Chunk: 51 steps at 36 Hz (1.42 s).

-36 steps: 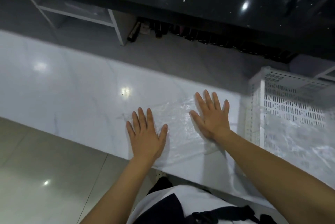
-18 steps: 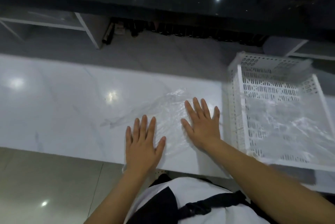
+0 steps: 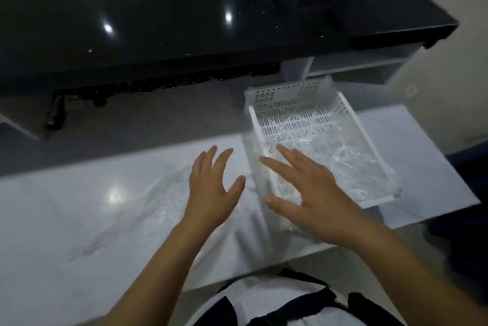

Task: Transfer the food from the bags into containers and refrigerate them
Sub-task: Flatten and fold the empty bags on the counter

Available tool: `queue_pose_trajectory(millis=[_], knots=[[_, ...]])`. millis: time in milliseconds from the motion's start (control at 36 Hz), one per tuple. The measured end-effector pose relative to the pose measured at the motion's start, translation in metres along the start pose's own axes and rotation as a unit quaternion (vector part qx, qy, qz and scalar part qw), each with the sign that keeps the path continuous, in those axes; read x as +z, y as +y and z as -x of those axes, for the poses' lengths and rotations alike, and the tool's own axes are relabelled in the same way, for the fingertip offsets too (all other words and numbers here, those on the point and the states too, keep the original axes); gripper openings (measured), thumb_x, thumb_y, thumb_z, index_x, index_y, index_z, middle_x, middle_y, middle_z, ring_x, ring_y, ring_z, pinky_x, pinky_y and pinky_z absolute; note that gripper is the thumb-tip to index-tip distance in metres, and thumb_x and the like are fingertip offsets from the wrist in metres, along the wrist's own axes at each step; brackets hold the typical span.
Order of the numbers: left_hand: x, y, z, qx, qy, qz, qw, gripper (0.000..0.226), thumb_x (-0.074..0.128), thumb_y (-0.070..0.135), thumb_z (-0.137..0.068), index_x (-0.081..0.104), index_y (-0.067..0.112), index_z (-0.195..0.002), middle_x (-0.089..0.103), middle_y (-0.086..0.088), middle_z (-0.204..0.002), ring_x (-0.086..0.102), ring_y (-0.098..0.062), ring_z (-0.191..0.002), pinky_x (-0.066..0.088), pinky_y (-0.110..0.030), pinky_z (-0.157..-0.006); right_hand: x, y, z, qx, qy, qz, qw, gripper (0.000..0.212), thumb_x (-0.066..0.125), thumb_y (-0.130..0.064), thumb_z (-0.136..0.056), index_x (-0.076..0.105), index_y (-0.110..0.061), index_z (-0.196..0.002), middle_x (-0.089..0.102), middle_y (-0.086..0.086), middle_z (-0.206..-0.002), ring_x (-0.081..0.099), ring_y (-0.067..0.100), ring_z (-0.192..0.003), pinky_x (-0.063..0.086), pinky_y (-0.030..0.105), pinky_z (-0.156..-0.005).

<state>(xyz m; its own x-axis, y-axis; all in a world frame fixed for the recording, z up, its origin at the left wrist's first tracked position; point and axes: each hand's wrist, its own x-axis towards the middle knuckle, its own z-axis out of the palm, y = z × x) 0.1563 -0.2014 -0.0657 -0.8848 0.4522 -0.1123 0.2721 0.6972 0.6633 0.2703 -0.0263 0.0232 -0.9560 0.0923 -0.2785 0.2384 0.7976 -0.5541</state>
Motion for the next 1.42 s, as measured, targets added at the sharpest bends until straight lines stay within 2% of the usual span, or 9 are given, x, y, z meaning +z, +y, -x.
queue_pose_trajectory(millis=[278, 500, 639, 778, 944, 1083, 1222, 1333, 1417], knots=[[0.036, 0.111, -0.072, 0.19, -0.154, -0.057, 0.968, 0.047, 0.059, 0.04, -0.098, 0.051, 0.03, -0.143, 0.049, 0.007, -0.15, 0.04, -0.015, -0.139, 0.029, -0.032, -0.113, -0.028, 0.145, 0.063, 0.307, 0.168, -0.037, 0.936, 0.069, 0.061, -0.055, -0.09, 0.037, -0.032, -0.15, 0.036, -0.001, -0.158, 0.028, 0.024, -0.145, 0.023, 0.047, -0.118], [0.109, 0.191, -0.146, 0.075, -0.266, -0.084, 0.957, 0.064, 0.061, 0.05, -0.095, 0.046, 0.019, -0.149, 0.047, -0.006, -0.154, 0.049, -0.025, -0.136, 0.038, -0.036, -0.112, -0.022, 0.202, 0.062, 0.326, 0.297, -0.341, 0.83, 0.03, 0.074, -0.041, -0.085, 0.069, -0.022, -0.109, 0.068, 0.0, -0.095, 0.064, 0.02, -0.088, 0.053, 0.036, -0.077], [0.132, 0.204, -0.174, -0.015, -0.3, -0.119, 0.946, 0.052, 0.065, 0.044, -0.094, 0.066, 0.003, -0.125, 0.062, -0.014, -0.132, 0.061, -0.03, -0.117, 0.048, -0.038, -0.104, -0.029, 0.222, 0.055, 0.3, 0.296, -0.313, 0.851, 0.016, 0.077, -0.027, -0.084, 0.068, -0.02, -0.073, 0.07, -0.006, -0.08, 0.065, 0.02, -0.082, 0.054, 0.043, -0.08], [0.126, 0.199, -0.184, -0.113, -0.279, -0.027, 0.953, 0.05, 0.071, 0.055, -0.086, 0.067, 0.012, -0.11, 0.066, -0.001, -0.09, 0.061, -0.013, -0.072, 0.047, -0.027, -0.061, -0.033, 0.232, 0.054, 0.238, 0.281, -0.306, 0.878, 0.016, 0.074, -0.024, -0.087, 0.065, -0.021, -0.073, 0.067, -0.006, -0.093, 0.061, 0.011, -0.095, 0.047, 0.033, -0.083], [0.111, 0.199, -0.192, -0.099, -0.274, 0.02, 0.957, 0.028, 0.072, 0.039, -0.089, 0.076, 0.017, -0.106, 0.065, -0.001, -0.093, 0.062, -0.013, -0.082, 0.05, -0.033, -0.07, -0.047, 0.243, 0.045, 0.199, 0.251, -0.272, 0.908, 0.016, 0.077, -0.038, -0.083, 0.066, -0.032, -0.091, 0.06, -0.011, -0.111, 0.055, 0.013, -0.11, 0.045, 0.035, -0.096], [0.082, 0.212, -0.177, -0.031, -0.223, 0.159, 0.961, 0.009, 0.079, 0.03, -0.084, 0.081, 0.021, -0.085, 0.074, 0.003, -0.08, 0.065, -0.016, -0.081, 0.055, -0.037, -0.086, -0.063, 0.251, 0.027, 0.139, 0.242, -0.268, 0.922, 0.008, 0.08, -0.026, -0.082, 0.072, -0.027, -0.085, 0.061, -0.011, -0.112, 0.057, 0.01, -0.11, 0.042, 0.019, -0.086], [0.031, 0.218, -0.15, 0.007, -0.212, 0.246, 0.946, 0.027, 0.08, 0.033, -0.073, 0.081, 0.015, -0.093, 0.075, -0.005, -0.093, 0.066, -0.016, -0.085, 0.054, -0.03, -0.08, -0.087, 0.249, 0.008, 0.074, 0.241, -0.269, 0.93, 0.011, 0.077, -0.028, -0.085, 0.07, -0.031, -0.093, 0.06, -0.015, -0.115, 0.057, 0.005, -0.11, 0.047, 0.03, -0.096], [-0.004, 0.211, -0.132, 0.013, -0.173, 0.232, 0.957, 0.029, 0.081, 0.038, -0.073, 0.081, 0.021, -0.096, 0.076, -0.002, -0.093, 0.067, -0.013, -0.084, 0.053, -0.028, -0.077, -0.109, 0.222, -0.009, 0.008, 0.18, -0.253, 0.951, 0.064, 0.07, -0.068, -0.068, 0.053, -0.047, -0.126, 0.049, -0.028, -0.124, 0.049, -0.012, -0.109, 0.036, 0.012, -0.08], [-0.028, 0.206, -0.113, 0.022, -0.146, 0.222, 0.964, 0.037, 0.083, 0.047, -0.066, 0.081, 0.023, -0.094, 0.077, -0.001, -0.094, 0.067, -0.012, -0.083, 0.051, -0.031, -0.079, -0.126, 0.189, -0.024, -0.06, 0.164, -0.196, 0.965, 0.047, 0.072, -0.06, -0.076, 0.059, -0.049, -0.12, 0.059, -0.03, -0.109, 0.056, -0.016, -0.096, 0.047, 0.015, -0.072]])
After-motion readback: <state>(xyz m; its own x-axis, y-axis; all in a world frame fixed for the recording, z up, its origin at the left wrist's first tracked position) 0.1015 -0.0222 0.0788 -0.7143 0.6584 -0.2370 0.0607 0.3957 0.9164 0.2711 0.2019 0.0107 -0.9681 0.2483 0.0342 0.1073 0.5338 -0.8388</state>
